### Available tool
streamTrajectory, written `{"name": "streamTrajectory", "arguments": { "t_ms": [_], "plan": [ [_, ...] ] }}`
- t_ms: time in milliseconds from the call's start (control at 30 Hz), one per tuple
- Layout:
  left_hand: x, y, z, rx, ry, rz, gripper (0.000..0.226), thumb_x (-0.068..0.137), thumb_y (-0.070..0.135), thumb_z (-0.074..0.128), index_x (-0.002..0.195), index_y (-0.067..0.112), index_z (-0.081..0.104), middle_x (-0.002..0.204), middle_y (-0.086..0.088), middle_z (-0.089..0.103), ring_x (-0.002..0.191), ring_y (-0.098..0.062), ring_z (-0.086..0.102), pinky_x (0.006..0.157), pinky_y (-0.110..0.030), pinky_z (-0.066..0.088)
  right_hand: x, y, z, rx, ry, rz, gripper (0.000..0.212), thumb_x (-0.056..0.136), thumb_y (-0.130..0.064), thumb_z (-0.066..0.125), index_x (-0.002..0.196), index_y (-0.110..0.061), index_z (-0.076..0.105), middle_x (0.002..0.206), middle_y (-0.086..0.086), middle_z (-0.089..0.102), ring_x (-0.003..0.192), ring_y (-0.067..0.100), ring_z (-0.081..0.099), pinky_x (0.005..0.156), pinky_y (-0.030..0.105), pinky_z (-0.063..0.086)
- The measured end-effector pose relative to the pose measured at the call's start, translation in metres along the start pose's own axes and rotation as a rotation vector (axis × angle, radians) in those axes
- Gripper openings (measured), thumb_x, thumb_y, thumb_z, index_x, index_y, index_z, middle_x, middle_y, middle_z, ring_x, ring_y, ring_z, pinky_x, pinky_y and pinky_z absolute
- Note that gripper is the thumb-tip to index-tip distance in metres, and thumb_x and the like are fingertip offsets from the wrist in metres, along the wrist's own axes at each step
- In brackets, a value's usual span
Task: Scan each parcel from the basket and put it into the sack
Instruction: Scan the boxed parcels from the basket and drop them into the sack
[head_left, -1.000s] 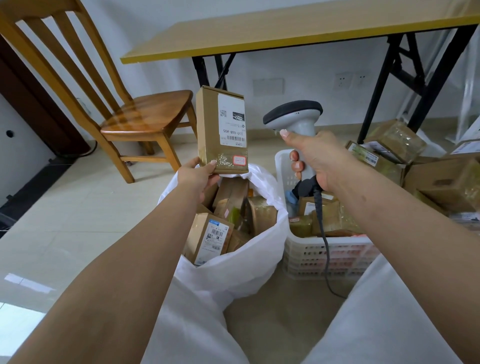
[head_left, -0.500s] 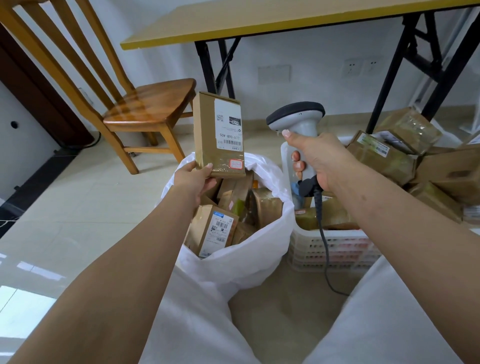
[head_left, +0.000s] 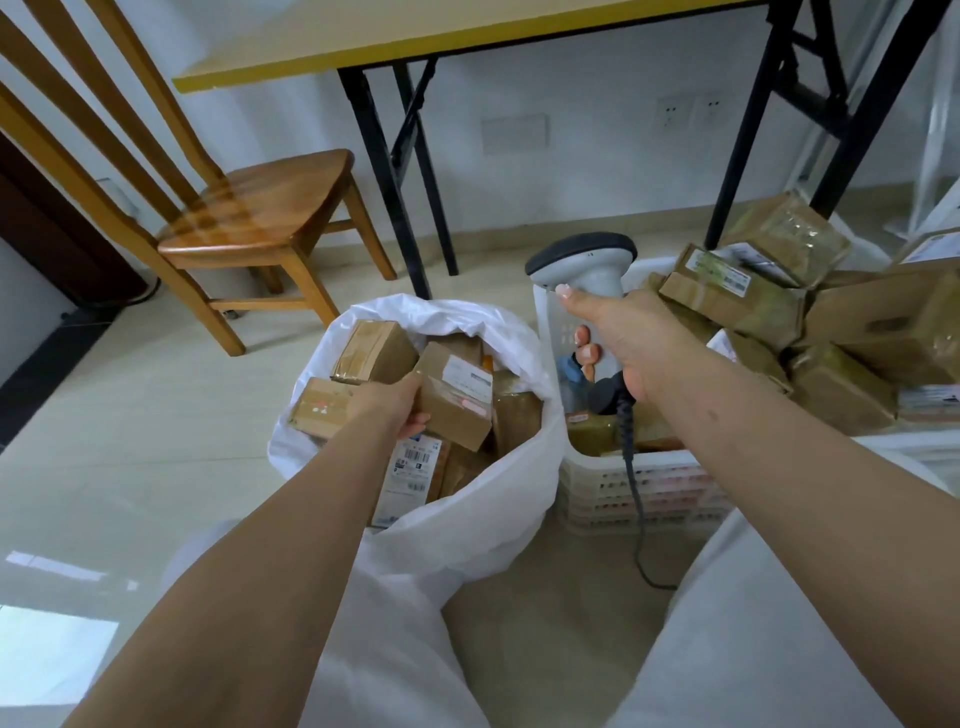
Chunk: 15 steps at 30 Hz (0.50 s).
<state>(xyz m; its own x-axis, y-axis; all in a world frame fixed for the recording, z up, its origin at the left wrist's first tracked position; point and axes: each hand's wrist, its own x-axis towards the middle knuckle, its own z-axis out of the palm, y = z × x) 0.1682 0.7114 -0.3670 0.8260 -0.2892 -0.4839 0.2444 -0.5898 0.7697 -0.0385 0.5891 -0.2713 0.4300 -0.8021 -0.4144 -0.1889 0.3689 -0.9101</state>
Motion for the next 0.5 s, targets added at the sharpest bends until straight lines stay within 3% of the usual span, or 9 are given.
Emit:
{"name": "streamTrajectory", "arguments": {
  "t_ms": [133, 333, 433, 500],
  "plan": [
    [0.012, 0.008, 0.018, -0.056, 0.046, -0.07, 0.034, 0.096, 0.036, 0.058, 0.079, 0.012, 0.042, 0.08, -0.011, 0.066, 0.059, -0.013, 0.062, 0.06, -0.026, 0.059, 0.016, 0.007, -0.001, 0.02, 0.015, 0.04, 0.031, 0.088, -0.038, 0.07, 0.093, -0.013, 0.054, 0.071, 0.005, 0.052, 0.05, 0.011, 0.042, 0.051, 0.024, 0.044],
    [0.04, 0.019, 0.046, -0.097, 0.015, -0.123, 0.03, 0.1, 0.029, 0.053, 0.078, 0.012, 0.04, 0.084, -0.011, 0.064, 0.063, -0.012, 0.061, 0.069, -0.026, 0.059, 0.051, 0.021, 0.003, -0.006, 0.05, 0.112, 0.034, 0.088, -0.041, 0.069, 0.099, -0.012, 0.056, 0.073, 0.006, 0.054, 0.052, 0.011, 0.044, 0.051, 0.024, 0.045],
    [0.055, 0.024, 0.066, -0.124, -0.063, -0.088, 0.018, 0.1, 0.028, 0.054, 0.105, 0.011, 0.055, 0.089, -0.008, 0.062, 0.069, -0.013, 0.061, 0.081, -0.035, 0.06, 0.068, 0.03, 0.0, 0.016, 0.07, 0.147, 0.031, 0.088, -0.041, 0.069, 0.091, -0.013, 0.054, 0.069, 0.004, 0.052, 0.05, 0.011, 0.042, 0.051, 0.025, 0.043],
    [0.063, 0.025, 0.079, -0.139, -0.115, -0.051, 0.028, 0.1, 0.027, 0.055, 0.126, 0.016, 0.056, 0.094, -0.006, 0.062, 0.073, -0.014, 0.062, 0.081, -0.035, 0.061, 0.078, 0.036, -0.002, 0.022, 0.075, 0.151, 0.031, 0.088, -0.04, 0.07, 0.09, -0.013, 0.055, 0.069, 0.004, 0.052, 0.049, 0.012, 0.042, 0.052, 0.027, 0.042]
  ]
}}
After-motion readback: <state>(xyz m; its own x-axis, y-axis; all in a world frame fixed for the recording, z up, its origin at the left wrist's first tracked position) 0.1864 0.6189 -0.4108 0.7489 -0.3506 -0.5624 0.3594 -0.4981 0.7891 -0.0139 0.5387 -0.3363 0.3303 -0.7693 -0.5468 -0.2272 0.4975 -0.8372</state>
